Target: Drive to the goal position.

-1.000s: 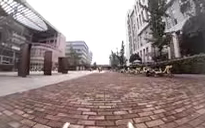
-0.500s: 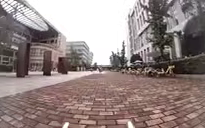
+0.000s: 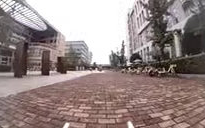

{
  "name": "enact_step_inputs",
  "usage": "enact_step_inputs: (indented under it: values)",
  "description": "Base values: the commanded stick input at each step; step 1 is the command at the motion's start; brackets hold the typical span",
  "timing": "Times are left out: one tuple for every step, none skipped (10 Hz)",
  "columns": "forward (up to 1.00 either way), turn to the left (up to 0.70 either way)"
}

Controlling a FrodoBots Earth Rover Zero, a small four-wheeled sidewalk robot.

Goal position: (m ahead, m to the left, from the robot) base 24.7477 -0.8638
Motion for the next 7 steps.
enact_step_inputs:
  values:
    - [0.45,0.00]
    - [0.45,0.00]
    - [0.45,0.00]
    - [0.45,0.00]
    - [0.45,0.00]
    - [0.45,0.00]
    - [0.45,0.00]
